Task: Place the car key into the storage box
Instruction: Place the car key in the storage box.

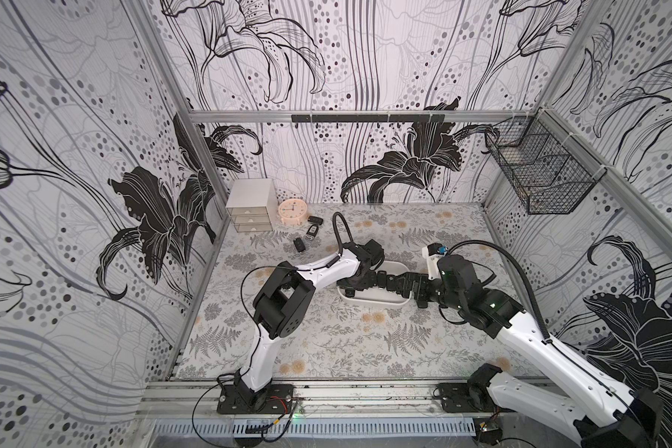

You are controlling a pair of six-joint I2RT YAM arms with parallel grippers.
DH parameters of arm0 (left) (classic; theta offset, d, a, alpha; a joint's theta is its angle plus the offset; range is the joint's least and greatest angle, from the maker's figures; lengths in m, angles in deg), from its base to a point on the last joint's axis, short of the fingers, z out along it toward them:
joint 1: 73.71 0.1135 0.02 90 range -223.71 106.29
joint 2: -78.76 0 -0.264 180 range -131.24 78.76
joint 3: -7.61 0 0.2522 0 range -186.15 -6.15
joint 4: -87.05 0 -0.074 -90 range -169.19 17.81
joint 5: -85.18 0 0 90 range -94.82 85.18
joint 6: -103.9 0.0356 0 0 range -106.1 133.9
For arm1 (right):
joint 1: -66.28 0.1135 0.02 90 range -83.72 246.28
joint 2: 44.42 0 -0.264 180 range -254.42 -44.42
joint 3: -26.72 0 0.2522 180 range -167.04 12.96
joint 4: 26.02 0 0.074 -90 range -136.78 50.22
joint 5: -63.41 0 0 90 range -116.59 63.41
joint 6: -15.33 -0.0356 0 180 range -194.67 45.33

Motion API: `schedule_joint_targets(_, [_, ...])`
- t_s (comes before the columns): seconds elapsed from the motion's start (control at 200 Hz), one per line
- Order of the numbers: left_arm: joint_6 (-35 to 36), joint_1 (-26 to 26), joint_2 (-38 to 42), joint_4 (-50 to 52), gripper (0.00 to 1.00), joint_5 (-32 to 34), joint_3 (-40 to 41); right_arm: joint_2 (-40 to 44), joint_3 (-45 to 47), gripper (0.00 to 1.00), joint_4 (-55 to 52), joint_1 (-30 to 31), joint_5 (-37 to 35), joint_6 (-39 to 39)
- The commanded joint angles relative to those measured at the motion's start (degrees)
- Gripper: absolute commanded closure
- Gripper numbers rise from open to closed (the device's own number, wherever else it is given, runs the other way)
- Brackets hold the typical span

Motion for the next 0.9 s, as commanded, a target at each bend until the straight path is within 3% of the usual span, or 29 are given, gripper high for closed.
schedule_joint_targets(0.0, [-0.8,-0.2,0.4,-0.5,0.75,0.0,-0.9,0.0,0.4,0.00,0.7,-0.3,0.3,1.3])
schedule_joint_targets(0.476, [1.1,2.7,-4.4,-2.5,0.76,-2.2,-4.0,0.0,0.0,0.00,0.0,-1.0,0.2,1.9])
schedule_joint_targets(0.896, [2.7,2.4,-3.1,-4.5,0.76,-4.9,-4.0,-0.8,0.3,0.00,0.5,-1.9,0.8,1.9])
